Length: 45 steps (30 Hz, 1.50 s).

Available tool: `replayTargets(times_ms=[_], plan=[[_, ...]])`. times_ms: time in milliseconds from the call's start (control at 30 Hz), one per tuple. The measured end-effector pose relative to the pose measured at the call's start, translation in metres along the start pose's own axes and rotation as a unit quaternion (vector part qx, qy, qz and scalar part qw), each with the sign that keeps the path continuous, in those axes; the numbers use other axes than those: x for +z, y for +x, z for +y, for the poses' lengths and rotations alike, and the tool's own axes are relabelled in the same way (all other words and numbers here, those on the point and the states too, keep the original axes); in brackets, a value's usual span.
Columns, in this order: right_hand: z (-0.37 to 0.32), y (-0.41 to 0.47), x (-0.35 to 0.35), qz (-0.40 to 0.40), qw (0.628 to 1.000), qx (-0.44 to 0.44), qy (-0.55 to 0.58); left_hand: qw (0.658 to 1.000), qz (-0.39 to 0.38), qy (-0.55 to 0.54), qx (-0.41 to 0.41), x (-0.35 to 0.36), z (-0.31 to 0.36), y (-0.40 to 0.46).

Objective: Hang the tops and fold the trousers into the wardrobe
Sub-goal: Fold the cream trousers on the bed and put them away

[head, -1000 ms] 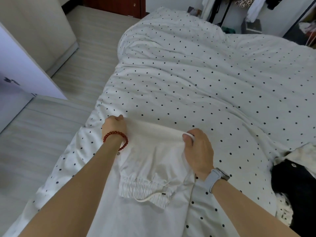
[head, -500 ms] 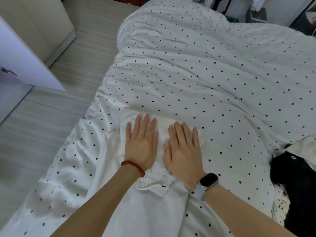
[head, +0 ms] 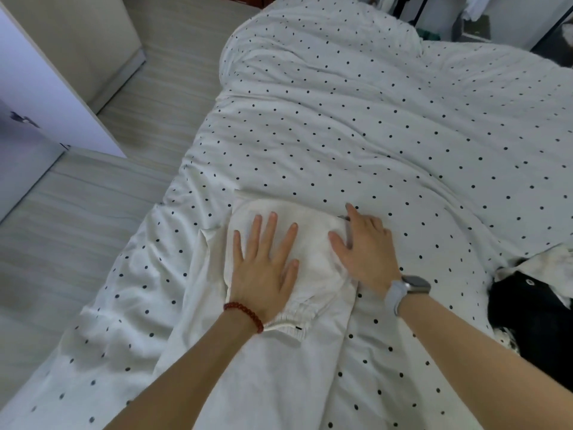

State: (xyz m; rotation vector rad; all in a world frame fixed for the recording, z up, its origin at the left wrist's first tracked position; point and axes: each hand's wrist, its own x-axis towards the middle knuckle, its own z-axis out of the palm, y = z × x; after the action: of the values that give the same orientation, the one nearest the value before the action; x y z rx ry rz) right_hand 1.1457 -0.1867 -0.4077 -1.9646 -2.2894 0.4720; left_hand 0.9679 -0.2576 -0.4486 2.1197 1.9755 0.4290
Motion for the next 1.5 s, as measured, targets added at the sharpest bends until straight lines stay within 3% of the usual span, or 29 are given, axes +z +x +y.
replayTargets(times_ms=[67, 133, 267, 367, 467, 567, 633, 733, 800, 833, 900, 933, 967, 1033, 1067, 1133, 1200, 1233, 1300, 1400, 1500], plan=[[-0.004, 0.009, -0.007, -0.049, 0.998, 0.014, -0.034, 1.0, -0.01, 0.016, 0.021, 0.01, 0.001, -0.021], [-0.013, 0.012, -0.014, -0.075, 0.997, 0.013, 0.008, 0.998, -0.057, 0.032, 0.003, 0.019, -0.003, -0.03], [-0.035, -0.009, -0.033, -0.016, 0.997, -0.071, 0.029, 0.993, -0.11, 0.003, -0.029, 0.001, 0.0, -0.026], [-0.05, -0.039, -0.048, 0.035, 0.985, -0.166, 0.013, 0.982, -0.014, -0.173, -0.075, -0.034, -0.004, -0.044], [-0.066, -0.088, -0.053, 0.088, 0.96, -0.266, 0.025, 0.934, 0.105, -0.305, -0.155, -0.079, -0.012, -0.089], [-0.079, -0.137, -0.044, 0.091, 0.936, -0.334, 0.056, 0.883, 0.157, -0.369, -0.244, -0.111, -0.018, -0.126], [-0.084, -0.166, -0.034, 0.1, 0.919, -0.37, 0.087, 0.811, 0.119, -0.476, -0.319, -0.12, -0.024, -0.149], [-0.083, -0.191, -0.023, 0.104, 0.904, -0.399, 0.109, 0.572, -0.01, -0.695, -0.435, -0.122, -0.016, -0.171], [-0.084, -0.205, -0.017, 0.082, 0.899, -0.414, 0.119, 0.446, -0.036, -0.774, -0.448, -0.118, -0.003, -0.185], [-0.085, -0.211, -0.015, 0.063, 0.896, -0.422, 0.122, 0.41, -0.024, -0.801, -0.437, -0.116, 0.004, -0.188], [-0.088, -0.222, -0.008, 0.032, 0.887, -0.445, 0.117, 0.39, 0.048, -0.818, -0.419, -0.118, 0.012, -0.194], [-0.088, -0.227, -0.004, 0.011, 0.883, -0.456, 0.112, 0.407, 0.103, -0.801, -0.427, -0.118, 0.012, -0.196], [-0.088, -0.234, 0.0, -0.013, 0.879, -0.463, 0.108, 0.445, 0.161, -0.757, -0.45, -0.117, 0.011, -0.202], [-0.088, -0.246, 0.011, -0.059, 0.869, -0.483, 0.092, 0.595, 0.251, -0.577, -0.5, -0.114, 0.002, -0.218], [-0.084, -0.252, 0.017, -0.085, 0.863, -0.492, 0.069, 0.675, 0.255, -0.472, -0.506, -0.113, -0.001, -0.224], [-0.079, -0.267, 0.031, -0.158, 0.851, -0.501, 0.006, 0.8, 0.204, -0.268, -0.497, -0.103, -0.011, -0.24], [-0.074, -0.278, 0.042, -0.197, 0.847, -0.493, -0.028, 0.882, 0.069, -0.114, -0.452, -0.087, -0.021, -0.247], [-0.075, -0.28, 0.043, -0.179, 0.853, -0.491, -0.022, 0.911, 0.009, -0.068, -0.406, -0.079, -0.024, -0.249], [-0.081, -0.277, 0.044, -0.071, 0.878, -0.473, 0.024, 0.953, -0.055, -0.011, -0.297, -0.063, -0.026, -0.251], [-0.104, -0.259, 0.043, 0.08, 0.928, -0.364, 0.007, 0.971, -0.091, 0.036, -0.218, -0.044, -0.024, -0.253], [-0.112, -0.24, 0.058, -0.019, 0.965, -0.236, -0.11, 0.967, -0.1, 0.04, -0.229, -0.03, -0.024, -0.259]])
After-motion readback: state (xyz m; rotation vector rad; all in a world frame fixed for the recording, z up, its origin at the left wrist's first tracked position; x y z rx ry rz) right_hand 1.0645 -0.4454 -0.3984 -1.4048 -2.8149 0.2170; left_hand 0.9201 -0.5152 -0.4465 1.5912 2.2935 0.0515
